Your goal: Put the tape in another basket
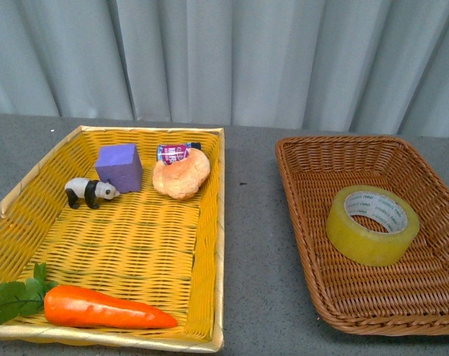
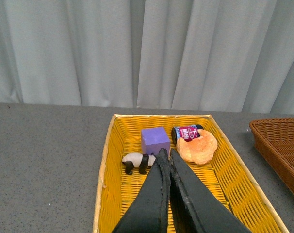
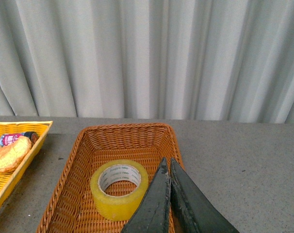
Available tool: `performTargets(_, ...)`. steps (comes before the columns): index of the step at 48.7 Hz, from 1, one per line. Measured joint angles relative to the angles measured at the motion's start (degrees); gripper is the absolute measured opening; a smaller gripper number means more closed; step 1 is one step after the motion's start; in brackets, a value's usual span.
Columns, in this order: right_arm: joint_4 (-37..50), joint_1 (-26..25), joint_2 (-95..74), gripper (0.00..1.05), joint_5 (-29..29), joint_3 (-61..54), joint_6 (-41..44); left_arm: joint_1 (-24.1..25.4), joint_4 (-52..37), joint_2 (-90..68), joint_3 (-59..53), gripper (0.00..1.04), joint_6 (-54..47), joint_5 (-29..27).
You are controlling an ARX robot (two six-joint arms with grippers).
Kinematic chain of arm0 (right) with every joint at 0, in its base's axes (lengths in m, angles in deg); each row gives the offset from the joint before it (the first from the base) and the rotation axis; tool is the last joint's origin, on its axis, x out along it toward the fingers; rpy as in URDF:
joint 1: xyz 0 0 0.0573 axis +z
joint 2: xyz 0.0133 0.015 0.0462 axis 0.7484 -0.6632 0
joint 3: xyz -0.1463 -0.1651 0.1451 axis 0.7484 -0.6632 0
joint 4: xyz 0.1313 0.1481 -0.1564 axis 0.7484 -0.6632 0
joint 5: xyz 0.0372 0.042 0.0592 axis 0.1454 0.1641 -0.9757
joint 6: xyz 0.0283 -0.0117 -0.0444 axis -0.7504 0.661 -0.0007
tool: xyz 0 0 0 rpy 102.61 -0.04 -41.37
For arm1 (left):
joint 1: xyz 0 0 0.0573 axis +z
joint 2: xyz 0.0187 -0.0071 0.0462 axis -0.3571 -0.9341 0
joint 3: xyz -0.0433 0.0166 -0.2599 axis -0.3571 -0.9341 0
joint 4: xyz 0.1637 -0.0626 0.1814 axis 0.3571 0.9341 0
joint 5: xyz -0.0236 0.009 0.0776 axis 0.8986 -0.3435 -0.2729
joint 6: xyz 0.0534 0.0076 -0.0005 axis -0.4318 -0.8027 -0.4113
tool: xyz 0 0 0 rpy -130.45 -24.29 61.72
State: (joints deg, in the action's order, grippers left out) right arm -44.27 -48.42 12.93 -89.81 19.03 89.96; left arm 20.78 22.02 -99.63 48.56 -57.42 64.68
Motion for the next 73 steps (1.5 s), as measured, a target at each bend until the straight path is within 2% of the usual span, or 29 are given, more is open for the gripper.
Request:
performTargets(26,-10.60,0.00,10.73,0.01,-0.04,0.02,0.00,0.00,12.20,11.87,0.02,0.04,0.00,-0.07)
performTargets(28,-15.76,0.00,14.49,0.01,-0.07,0.07,0.00,0.00,18.43,16.46,0.02,0.04,-0.02,0.00)
performTargets(30,-19.98,0.00,18.38,0.01,-0.07,0.04,0.00,0.00,19.50,18.80,0.02,0.04,-0.02,0.02)
performTargets(37,-20.37,0.00,20.20,0.01,-0.09,0.04,0.00,0.00,19.82,19.50,0.02,0.04,-0.02,0.02)
performTargets(39,-20.37,0.00,20.20,0.01,-0.09,0.04,0.00,0.00,19.85,19.50,0.02,0.10,0.00,0.02)
performTargets(42,-20.37,0.00,20.20,0.12,-0.09,0.04,0.04,0.00,19.85,19.50,0.02,0.26,0.00,0.02)
performTargets(46,-20.37,0.00,20.20,0.29,-0.09,0.04,0.04,0.00,19.89,19.50,0.02,0.42,0.00,0.02)
performTargets(51,-20.37,0.00,20.20,0.48,-0.09,0.04,0.04,0.00,19.89,19.52,0.02,0.60,0.00,0.02)
performTargets(62,-20.37,0.00,20.20,0.84,-0.09,0.04,0.04,0.00,19.89,19.52,0.02,0.98,-0.02,0.02)
performTargets(64,-20.37,0.00,20.20,0.91,-0.09,0.04,0.04,0.00,19.89,19.52,0.02,1.00,-0.07,0.02)
performTargets(66,-20.37,0.00,20.20,0.97,-0.09,0.04,0.02,0.00,19.89,19.52,0.02,0.98,-0.09,0.02)
performTargets(73,-20.37,0.00,20.20,0.96,-0.09,0.04,0.00,0.00,19.89,19.52,0.02,0.98,-0.09,0.02)
